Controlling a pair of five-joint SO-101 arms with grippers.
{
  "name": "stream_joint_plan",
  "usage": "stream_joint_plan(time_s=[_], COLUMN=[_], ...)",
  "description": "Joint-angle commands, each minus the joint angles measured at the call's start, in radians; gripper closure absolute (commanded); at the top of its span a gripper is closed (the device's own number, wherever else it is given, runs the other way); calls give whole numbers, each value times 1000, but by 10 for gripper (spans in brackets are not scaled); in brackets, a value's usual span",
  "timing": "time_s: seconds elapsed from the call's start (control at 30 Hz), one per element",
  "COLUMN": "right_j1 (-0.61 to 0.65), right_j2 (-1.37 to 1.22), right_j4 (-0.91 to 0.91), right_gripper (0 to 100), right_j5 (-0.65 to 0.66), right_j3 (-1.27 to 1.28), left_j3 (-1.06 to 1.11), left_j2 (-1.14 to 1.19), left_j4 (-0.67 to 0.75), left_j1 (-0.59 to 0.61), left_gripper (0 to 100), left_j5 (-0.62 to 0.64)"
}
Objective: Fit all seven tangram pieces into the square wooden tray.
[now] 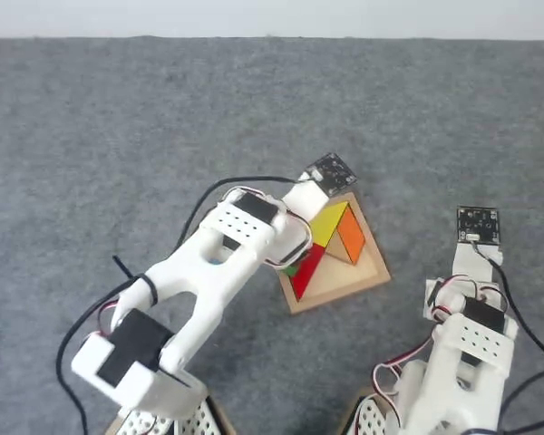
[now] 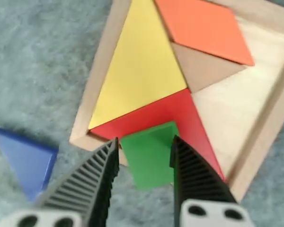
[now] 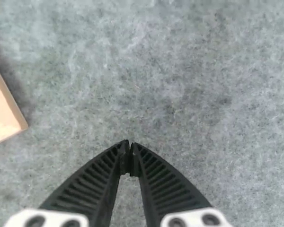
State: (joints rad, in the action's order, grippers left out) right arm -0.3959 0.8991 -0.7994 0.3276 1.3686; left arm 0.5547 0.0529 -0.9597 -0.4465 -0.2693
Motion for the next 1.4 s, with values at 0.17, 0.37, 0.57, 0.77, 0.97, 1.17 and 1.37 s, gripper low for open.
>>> stream_joint_plan(time_s=[0.17, 0.37, 0.57, 0.77, 0.97, 1.17, 1.37], right_j1=[10, 10, 10, 10, 10, 10, 10], right_j2=[28, 28, 28, 28, 28, 28, 28], right_j4=[13, 15, 15, 15, 10, 10, 10], right_gripper=[990, 990, 990, 990, 990, 990, 990], right_j5=[-9, -9, -9, -9, -8, -8, -6], right_j3=[-34, -34, -34, -34, -34, -34, -34], left_j3=[-99, -268, -358, -357, -331, -292, -272], left_j2=[51, 152, 187, 63, 41, 35, 31], left_j4=[-71, -163, -206, -259, -273, -239, -241], left_j1=[-106, -190, -192, -150, -94, -32, -28], left_gripper=[819, 819, 819, 820, 820, 820, 820], left_j5=[14, 61, 83, 75, 51, 17, 17])
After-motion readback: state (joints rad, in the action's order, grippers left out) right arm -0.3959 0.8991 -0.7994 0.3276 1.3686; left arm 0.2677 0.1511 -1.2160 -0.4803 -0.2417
